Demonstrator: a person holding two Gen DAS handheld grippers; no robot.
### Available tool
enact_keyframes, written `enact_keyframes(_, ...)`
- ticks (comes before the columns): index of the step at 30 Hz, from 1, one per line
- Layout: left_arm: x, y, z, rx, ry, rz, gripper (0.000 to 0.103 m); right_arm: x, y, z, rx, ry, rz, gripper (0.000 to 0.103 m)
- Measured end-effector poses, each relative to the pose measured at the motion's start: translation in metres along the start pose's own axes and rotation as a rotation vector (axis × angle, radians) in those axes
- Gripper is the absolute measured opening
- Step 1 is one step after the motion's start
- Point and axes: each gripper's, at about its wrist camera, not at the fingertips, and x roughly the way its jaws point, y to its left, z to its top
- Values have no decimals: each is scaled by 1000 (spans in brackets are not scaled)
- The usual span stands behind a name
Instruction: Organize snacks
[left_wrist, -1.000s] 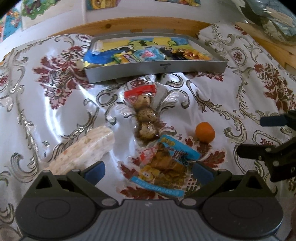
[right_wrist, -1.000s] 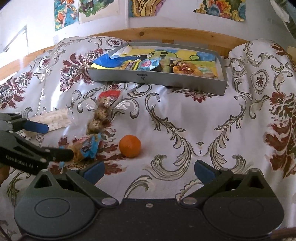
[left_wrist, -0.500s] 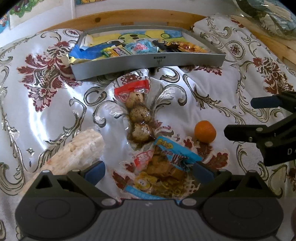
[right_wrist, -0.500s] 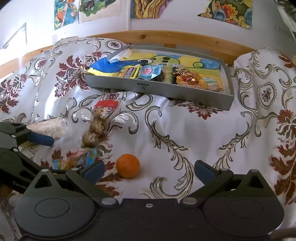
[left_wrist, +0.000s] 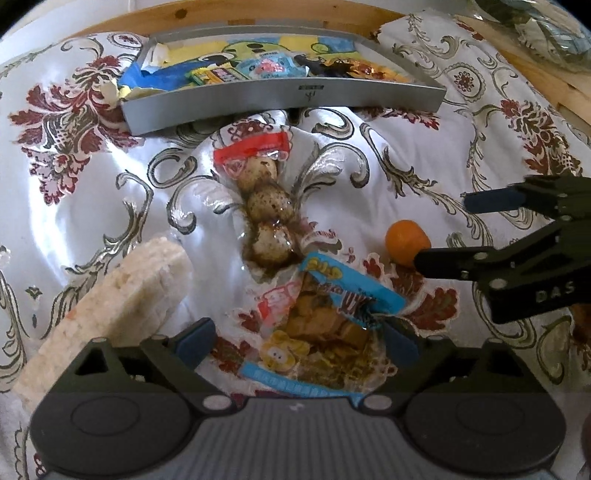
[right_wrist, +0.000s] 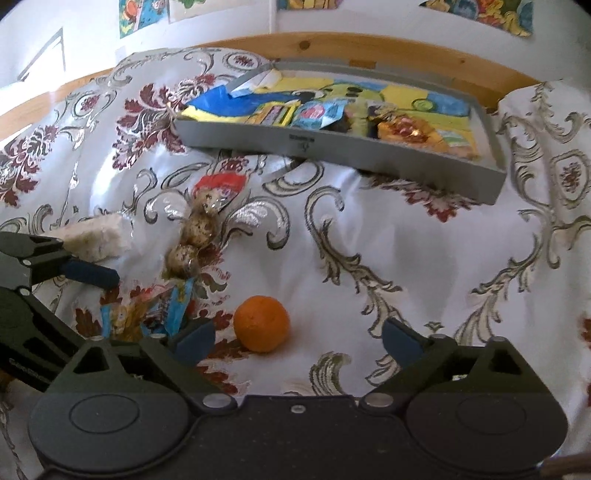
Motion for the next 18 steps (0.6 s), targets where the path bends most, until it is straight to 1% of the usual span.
enact_keyframes(4, 1, 1, -1, 1, 9, -20, 91, 7, 2, 0, -15, 6, 33, 87)
enact_keyframes(8, 3, 0, 2, 3, 19, -17, 86, 14, 7, 2, -40, 7, 46, 80)
enact_keyframes(13, 5, 2, 6, -12, 29, -20, 85, 23, 8, 3, -38, 18, 47, 64)
enact_keyframes(14, 6, 2, 7, -14, 30, -19, 85, 23, 8, 2, -40, 20, 45, 63)
enact_keyframes(18, 9, 0, 8, -15, 33, -10, 85, 23, 8, 1, -44, 20, 44, 51)
